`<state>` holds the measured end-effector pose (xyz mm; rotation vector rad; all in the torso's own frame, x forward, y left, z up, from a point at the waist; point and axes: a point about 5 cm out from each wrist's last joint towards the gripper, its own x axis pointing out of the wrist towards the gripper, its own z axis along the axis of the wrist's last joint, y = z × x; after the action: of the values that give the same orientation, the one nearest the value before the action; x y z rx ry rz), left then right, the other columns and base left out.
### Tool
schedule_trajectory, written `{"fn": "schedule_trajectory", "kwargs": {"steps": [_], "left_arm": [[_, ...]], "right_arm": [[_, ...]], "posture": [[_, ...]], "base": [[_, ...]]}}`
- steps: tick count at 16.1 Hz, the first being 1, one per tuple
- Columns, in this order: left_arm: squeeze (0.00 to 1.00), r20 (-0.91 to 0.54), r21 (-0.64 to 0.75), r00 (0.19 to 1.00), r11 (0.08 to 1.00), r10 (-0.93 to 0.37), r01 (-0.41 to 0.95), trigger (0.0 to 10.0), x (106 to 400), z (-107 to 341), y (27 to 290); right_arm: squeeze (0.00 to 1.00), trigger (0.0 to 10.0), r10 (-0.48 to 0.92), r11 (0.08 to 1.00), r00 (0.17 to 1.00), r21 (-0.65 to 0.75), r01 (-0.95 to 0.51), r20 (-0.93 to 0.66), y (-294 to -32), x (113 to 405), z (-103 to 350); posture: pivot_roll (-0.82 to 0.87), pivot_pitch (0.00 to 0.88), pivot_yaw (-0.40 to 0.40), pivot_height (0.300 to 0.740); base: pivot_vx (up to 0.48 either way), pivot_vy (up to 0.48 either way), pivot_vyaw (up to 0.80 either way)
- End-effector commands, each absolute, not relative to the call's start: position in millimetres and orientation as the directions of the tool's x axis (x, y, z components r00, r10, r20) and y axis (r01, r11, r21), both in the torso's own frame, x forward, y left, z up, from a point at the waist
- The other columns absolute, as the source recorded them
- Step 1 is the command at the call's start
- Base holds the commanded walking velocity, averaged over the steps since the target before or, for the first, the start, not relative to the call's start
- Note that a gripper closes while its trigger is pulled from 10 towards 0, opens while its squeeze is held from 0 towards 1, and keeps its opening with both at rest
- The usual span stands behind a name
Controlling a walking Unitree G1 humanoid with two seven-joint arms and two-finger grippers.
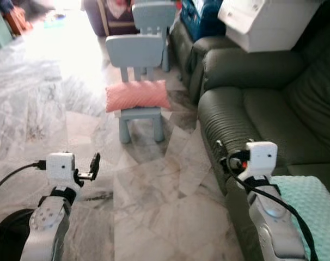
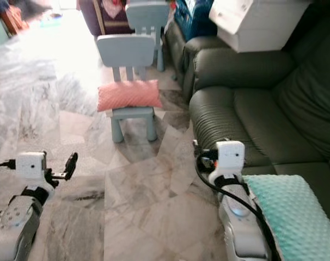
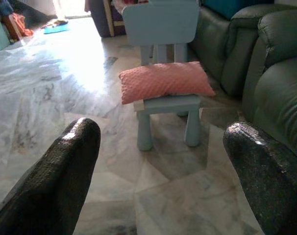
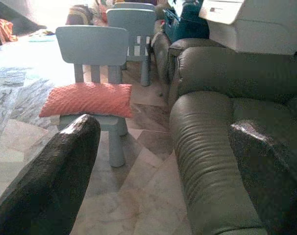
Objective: Move the pillow to the sofa
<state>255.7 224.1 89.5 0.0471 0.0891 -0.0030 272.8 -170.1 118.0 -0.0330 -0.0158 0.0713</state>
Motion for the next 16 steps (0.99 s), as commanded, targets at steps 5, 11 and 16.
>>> {"fn": "schedule_trajectory", "kwargs": {"steps": [5,11,16], "left_arm": [[0.00,-0.052,0.039,0.999,0.999,-0.009,0.011,10.0,258.5,94.7,220.8],[0.00,-0.032,0.032,0.999,0.999,0.004,-0.003,10.0,267.5,100.6,223.2],[0.00,-0.012,0.019,1.000,1.000,0.000,0.000,10.0,269.8,103.6,223.6]], "right_arm": [[0.00,10.0,0.093,0.995,0.995,-0.049,-0.091,0.042,-169.5,273.7,124.3],[0.00,10.0,0.106,0.994,0.993,-0.037,-0.104,0.057,-162.0,276.4,127.3],[0.00,10.0,0.113,0.993,0.991,-0.023,-0.111,0.067,-159.5,279.3,129.7]], "posture": [[-0.08,0.115,-0.015,0.740],[-0.08,0.121,-0.014,0.740],[-0.08,0.121,-0.018,0.740]], "base": [[0.000,0.000,0.09],[0.000,0.000,0.21],[0.064,0.000,0.09]]}}
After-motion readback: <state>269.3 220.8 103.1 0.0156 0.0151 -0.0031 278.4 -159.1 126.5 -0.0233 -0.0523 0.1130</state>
